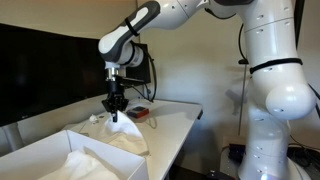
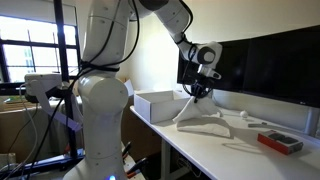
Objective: Pick up three towel from the table and put it in the box.
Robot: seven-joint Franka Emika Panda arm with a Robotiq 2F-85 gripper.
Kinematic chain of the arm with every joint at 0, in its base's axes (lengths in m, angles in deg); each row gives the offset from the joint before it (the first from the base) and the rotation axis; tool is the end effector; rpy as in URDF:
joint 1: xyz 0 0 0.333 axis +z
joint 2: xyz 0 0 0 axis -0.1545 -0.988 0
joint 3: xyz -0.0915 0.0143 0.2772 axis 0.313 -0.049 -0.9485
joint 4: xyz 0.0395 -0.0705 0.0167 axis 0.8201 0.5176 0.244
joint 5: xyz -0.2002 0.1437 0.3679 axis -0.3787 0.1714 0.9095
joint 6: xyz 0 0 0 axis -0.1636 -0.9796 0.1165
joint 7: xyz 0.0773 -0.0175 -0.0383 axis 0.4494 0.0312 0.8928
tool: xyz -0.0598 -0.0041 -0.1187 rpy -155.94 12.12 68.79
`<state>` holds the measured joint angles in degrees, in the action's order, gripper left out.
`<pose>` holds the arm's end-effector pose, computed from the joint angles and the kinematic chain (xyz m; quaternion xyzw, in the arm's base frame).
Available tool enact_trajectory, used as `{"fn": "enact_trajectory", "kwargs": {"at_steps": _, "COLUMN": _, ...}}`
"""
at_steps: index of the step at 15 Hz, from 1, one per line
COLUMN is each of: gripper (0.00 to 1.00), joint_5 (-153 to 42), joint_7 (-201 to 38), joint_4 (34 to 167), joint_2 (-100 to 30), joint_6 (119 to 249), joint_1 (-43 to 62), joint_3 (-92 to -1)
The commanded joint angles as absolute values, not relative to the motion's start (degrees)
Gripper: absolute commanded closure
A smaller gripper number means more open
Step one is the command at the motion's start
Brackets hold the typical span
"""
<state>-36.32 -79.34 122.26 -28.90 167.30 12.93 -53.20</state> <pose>0.6060 0.0943 0.2880 -0.9902 0.0301 0.0683 0.1179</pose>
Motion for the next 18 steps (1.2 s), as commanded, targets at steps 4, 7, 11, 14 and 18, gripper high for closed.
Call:
{"fn": "enact_trajectory", "kwargs": {"at_steps": 4, "gripper": 0.9, "joint_5": -46.99, "joint_7": -93.86, "joint_4": 110.64, "joint_2": -28.74, "joint_6": 151.28, "joint_1": 19.37, "joint_3": -57.05}}
{"fn": "enact_trajectory", "kwargs": {"at_steps": 7, "gripper": 0.9, "joint_5": -51.36, "joint_7": -98.28, "joint_4": 103.61, "joint_2": -29.91, "joint_6": 143.0, "joint_1": 22.49, "joint_3": -58.88}}
{"fn": "enact_trajectory", "kwargs": {"at_steps": 11, "gripper": 0.9, "joint_5": -56.46, "joint_7": -102.92, "joint_4": 92.03, "joint_2": -33.45, "joint_6": 131.44, "joint_1": 27.07, "joint_3": -61.33}}
{"fn": "enact_trajectory", "kwargs": {"at_steps": 14, "gripper": 0.9, "joint_5": -60.63, "joint_7": -106.22, "joint_4": 81.71, "joint_2": -38.83, "joint_6": 123.56, "joint_1": 31.78, "joint_3": -62.91}}
{"fn": "enact_trajectory", "kwargs": {"at_steps": 18, "gripper": 0.9, "joint_5": -65.34, "joint_7": -108.03, "joint_4": 69.12, "joint_2": -46.8, "joint_6": 115.4, "joint_1": 39.0, "joint_3": -63.2}}
